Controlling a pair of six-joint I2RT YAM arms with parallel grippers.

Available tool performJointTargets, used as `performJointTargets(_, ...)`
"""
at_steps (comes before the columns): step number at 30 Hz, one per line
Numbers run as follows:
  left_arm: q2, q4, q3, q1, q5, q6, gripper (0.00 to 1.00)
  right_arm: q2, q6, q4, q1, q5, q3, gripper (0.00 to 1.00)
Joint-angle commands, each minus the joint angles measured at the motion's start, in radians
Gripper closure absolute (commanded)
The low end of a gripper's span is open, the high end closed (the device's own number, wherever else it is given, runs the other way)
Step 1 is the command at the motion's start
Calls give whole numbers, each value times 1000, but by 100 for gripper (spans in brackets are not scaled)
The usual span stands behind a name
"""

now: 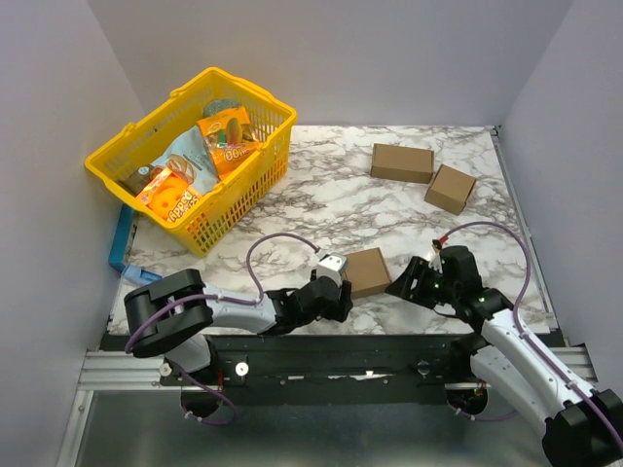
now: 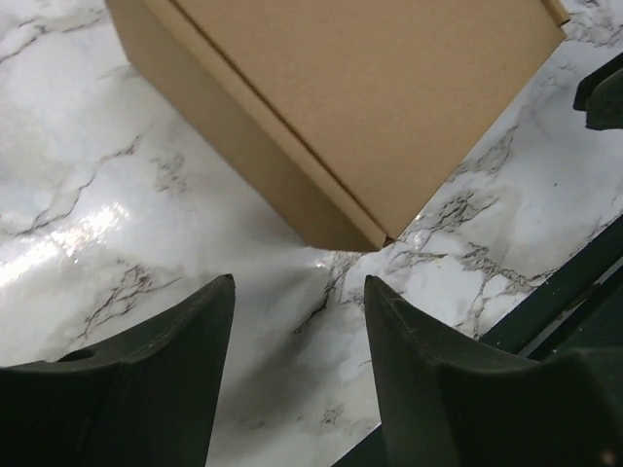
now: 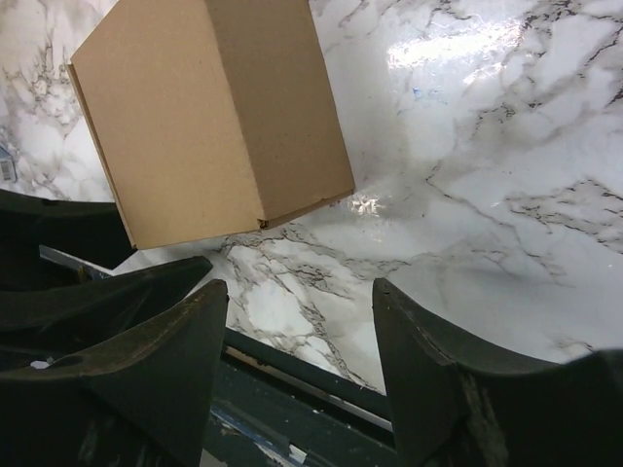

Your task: Fold the paper box

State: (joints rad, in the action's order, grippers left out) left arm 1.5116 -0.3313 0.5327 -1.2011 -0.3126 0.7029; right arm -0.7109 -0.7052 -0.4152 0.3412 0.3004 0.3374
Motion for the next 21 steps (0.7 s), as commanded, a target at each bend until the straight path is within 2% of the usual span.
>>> performJointTargets(1,76,-81,51,-2,85,-94,32,10,19,-27,4,-14,23,30)
performJointTargets(6,183,-144,140,17,147,-164,31,19,21,-28,4,-24,46,30)
performJointTargets(11,343,-156,314,153,204,-174,44,31,29,-31,2,-55,80,30)
performJointTargets(13,399,-152,372,219,224,-207,44,40,30,-31,2,-66,91,30)
performJointTargets(15,441,-135,485,271,263,-227,44,44,26,-33,2,-82,95,29)
performJointTargets(21,636,-126,805,337,392,-270,41,59,36,-37,2,-136,117,26)
